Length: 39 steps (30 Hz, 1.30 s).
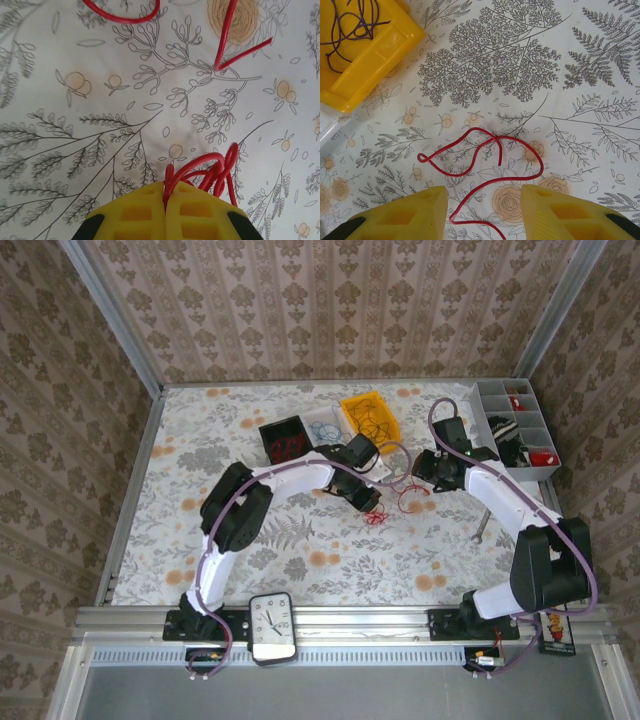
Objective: Untangle the cables
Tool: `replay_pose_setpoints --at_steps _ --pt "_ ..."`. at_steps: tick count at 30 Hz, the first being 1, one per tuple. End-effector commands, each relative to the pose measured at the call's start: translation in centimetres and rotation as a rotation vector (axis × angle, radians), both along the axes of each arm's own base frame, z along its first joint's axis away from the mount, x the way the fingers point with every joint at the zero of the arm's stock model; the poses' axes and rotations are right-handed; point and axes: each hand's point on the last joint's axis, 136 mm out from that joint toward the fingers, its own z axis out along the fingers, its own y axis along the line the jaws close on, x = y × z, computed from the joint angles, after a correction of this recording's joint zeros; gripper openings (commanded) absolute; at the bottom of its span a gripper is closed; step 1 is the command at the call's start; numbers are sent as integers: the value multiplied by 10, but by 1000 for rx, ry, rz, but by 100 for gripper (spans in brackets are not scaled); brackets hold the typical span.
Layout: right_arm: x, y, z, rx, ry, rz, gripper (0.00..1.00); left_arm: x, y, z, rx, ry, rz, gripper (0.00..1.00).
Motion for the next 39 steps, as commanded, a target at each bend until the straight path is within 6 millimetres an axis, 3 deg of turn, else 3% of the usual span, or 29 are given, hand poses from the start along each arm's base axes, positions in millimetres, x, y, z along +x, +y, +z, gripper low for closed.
replay_pose_setpoints --at_steps 1,4,8,11,15,16,17,18,21,24,26,32,39 --pt "-1 5 4 30 -23 4 45 42 13 70 -144 -141 168 0" --pt "-3 6 -3 39 -9 2 45 87 50 106 -232 -214 415 0" --pt "-3 9 -6 56 -6 6 45 133 110 135 -319 -276 698 0" --pt "-2 11 -7 62 -3 10 45 158 145 131 -259 -312 816 0" --pt "-2 13 -4 69 -12 22 45 181 184 102 -116 -295 984 0" --pt "-2 13 -3 69 -14 25 45 184 190 97 -98 -296 1019 6" --pt "-3 13 -3 67 -13 29 45 187 195 93 -76 -302 1048 14" --pt "-3 13 -2 64 -10 29 45 189 201 92 -57 -313 1079 29" --pt "-8 12 -7 60 5 32 45 192 208 99 -38 -369 1144 33" --pt "-11 13 -11 62 16 32 46 191 210 113 -57 -429 1183 65" --pt "-12 14 -13 61 23 35 46 188 207 123 -75 -456 1177 73" --pt "-20 16 -25 51 80 29 47 169 224 133 -90 -468 1262 75" --pt "-28 27 -51 51 169 24 53 146 243 116 -61 -435 1318 75"
